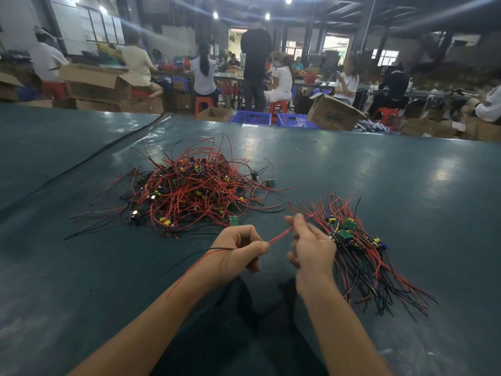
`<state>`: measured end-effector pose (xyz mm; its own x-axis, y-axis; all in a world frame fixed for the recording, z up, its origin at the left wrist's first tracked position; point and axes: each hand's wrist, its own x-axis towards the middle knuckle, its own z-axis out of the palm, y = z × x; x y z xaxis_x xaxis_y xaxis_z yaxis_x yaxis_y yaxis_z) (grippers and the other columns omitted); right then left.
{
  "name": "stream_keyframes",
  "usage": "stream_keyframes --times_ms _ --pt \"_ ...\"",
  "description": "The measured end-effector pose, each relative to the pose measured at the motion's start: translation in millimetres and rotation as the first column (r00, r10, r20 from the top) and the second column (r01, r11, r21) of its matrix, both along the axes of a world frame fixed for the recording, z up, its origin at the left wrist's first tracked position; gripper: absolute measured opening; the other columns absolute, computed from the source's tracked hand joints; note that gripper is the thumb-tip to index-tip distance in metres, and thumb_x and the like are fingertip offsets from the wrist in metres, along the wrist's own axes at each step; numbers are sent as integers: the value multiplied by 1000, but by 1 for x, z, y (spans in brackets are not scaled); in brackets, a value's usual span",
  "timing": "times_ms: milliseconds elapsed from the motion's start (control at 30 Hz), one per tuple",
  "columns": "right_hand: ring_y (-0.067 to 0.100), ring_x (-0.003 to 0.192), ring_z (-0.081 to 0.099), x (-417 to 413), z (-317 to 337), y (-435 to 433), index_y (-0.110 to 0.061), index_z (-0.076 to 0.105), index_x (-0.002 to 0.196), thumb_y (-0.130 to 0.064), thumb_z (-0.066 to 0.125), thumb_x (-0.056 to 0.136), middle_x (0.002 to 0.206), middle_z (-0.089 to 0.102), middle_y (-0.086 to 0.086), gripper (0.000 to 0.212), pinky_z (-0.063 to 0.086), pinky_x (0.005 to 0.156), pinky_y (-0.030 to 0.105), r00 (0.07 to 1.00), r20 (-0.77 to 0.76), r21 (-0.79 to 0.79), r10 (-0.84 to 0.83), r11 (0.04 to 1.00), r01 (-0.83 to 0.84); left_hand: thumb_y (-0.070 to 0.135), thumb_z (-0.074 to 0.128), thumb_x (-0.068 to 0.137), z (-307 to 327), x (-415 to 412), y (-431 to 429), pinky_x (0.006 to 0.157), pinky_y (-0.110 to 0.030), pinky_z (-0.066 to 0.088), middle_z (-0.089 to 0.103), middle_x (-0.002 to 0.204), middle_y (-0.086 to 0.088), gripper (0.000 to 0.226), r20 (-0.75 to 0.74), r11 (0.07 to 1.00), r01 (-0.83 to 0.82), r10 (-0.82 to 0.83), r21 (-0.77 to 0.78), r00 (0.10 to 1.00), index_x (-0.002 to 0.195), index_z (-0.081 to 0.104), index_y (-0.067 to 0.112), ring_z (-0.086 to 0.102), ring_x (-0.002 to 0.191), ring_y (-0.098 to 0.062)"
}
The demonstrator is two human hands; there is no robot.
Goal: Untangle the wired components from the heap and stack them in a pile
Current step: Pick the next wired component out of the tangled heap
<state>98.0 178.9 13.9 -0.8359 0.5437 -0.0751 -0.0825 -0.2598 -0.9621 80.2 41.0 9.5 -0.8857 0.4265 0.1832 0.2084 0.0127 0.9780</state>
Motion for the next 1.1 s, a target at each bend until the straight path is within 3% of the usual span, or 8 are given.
stream_keyframes --times_ms 133,267,433,567,667,867,967,1100 --pt "5 38 23 -6 4 21 -15 75 72 -24 63 95 54 34 -4 27 23 32 18 997 8 -150 -73 986 73 18 62 75 7 2 -1 51 -20 46 57 47 1 17 1 999 42 -42 -14 999 60 55 16 55 44 -12" --pt "4 39 26 -6 1 17 -20 77 65 -25 63 95 53 38 -7 34 26 33 17 994 -61 -109 -87 991 80 14 73 76 8 -1 -7 51 -21 46 55 51 -3 22 64 997 -20 15 77 998 61 58 13 53 45 -12" --pt "4 38 22 -4 2 15 -20 77 67 -25 64 95 58 36 -4 31 23 34 17 986 -124 -96 -113 990 101 26 78 63 8 -4 -10 50 -19 45 61 63 -1 21 317 925 -185 75 332 946 79 72 14 54 54 -10" --pt "3 37 23 0 5 10 -19 78 70 -23 63 95 54 36 -6 29 22 35 16 972 -208 -70 -111 993 99 24 72 81 4 -7 -8 54 -19 47 71 77 1 18 360 921 -305 206 243 910 94 71 12 59 61 -7" --pt "4 38 23 2 8 8 -18 77 72 -21 62 95 52 36 -7 28 20 36 17 950 -282 -63 -132 991 119 22 72 80 4 -7 -7 55 -17 49 73 82 0 20 370 908 -324 214 265 904 98 71 12 62 64 -5" --pt "5 43 28 4 8 6 -19 77 71 -17 61 95 51 41 -7 29 23 42 19 938 -338 23 -83 995 96 21 77 63 7 -9 -12 51 -16 50 67 77 3 44 470 755 -440 199 487 860 105 65 15 60 58 -4" --pt "6 43 32 6 6 4 -19 77 69 -30 54 99 54 47 -5 39 26 40 18 923 -382 19 39 999 -35 18 77 65 8 -13 -18 49 -16 48 66 80 0 35 558 666 -480 114 571 822 98 65 14 58 55 -4" --pt "7 43 35 6 5 3 -15 78 78 -63 41 91 59 52 -3 62 27 39 18 926 -336 -42 169 980 -194 23 77 64 10 -16 -21 47 -17 45 68 77 2 27 555 676 -440 55 591 830 89 70 16 54 53 -5"
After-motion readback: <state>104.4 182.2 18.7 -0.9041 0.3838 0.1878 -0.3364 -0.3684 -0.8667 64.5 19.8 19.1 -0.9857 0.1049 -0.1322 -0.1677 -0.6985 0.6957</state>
